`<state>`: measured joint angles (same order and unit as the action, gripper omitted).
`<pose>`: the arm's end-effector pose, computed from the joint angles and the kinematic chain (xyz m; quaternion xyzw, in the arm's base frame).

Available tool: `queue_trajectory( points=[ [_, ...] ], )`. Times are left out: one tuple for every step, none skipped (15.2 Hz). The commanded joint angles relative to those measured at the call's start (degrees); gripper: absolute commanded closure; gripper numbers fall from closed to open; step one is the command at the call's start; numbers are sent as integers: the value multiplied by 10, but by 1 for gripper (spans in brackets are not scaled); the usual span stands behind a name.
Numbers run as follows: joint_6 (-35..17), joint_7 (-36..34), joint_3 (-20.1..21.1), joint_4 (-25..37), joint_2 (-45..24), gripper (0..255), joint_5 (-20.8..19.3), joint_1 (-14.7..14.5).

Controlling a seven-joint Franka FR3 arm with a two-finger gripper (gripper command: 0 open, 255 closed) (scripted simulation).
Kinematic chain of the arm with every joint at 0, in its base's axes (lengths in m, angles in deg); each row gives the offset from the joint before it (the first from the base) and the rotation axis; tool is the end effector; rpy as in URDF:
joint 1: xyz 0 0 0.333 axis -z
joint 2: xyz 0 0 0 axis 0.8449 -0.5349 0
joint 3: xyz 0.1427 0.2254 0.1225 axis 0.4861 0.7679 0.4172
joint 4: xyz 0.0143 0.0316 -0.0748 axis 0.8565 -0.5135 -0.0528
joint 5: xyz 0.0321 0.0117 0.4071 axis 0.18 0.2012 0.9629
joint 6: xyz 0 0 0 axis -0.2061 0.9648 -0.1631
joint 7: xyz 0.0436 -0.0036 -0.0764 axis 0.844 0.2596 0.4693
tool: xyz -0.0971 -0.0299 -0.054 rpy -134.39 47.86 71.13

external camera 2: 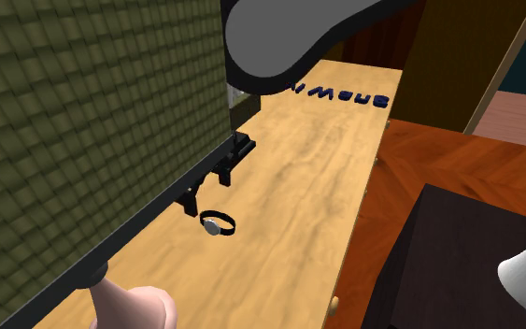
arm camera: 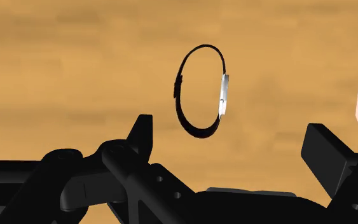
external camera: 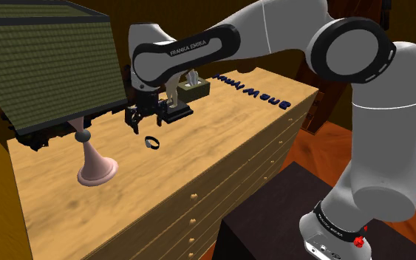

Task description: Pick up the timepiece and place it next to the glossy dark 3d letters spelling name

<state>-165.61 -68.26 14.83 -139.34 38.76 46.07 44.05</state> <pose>0.6006 0.3393 0.3567 -0.9971 -0.0535 0.0093 0.0528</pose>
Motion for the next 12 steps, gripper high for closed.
queue_trajectory(
  points=[
    [-7,-3,-1,8,-15,0,-4,-4],
    [-14,-3,-2,4,-18,0,-5,-5],
    [-20,-4,-2,1,-21,0,-6,-5],
    [-26,-4,-3,-3,-24,0,-7,-6],
    [-32,-5,-3,-6,-27,0,-8,-7],
    [-42,-6,-4,-10,-33,0,-9,-8],
    [-42,-6,-4,-10,-32,0,-9,-8],
    [-42,-6,-4,-10,-32,0,-9,-8],
    [-42,-6,-4,-10,-32,0,-9,-8],
    [-42,-6,-4,-10,-33,0,-9,-8],
    [-42,-6,-4,-10,-33,0,-9,-8],
    [-42,-6,-4,-10,-33,0,-9,-8]
  ],
)
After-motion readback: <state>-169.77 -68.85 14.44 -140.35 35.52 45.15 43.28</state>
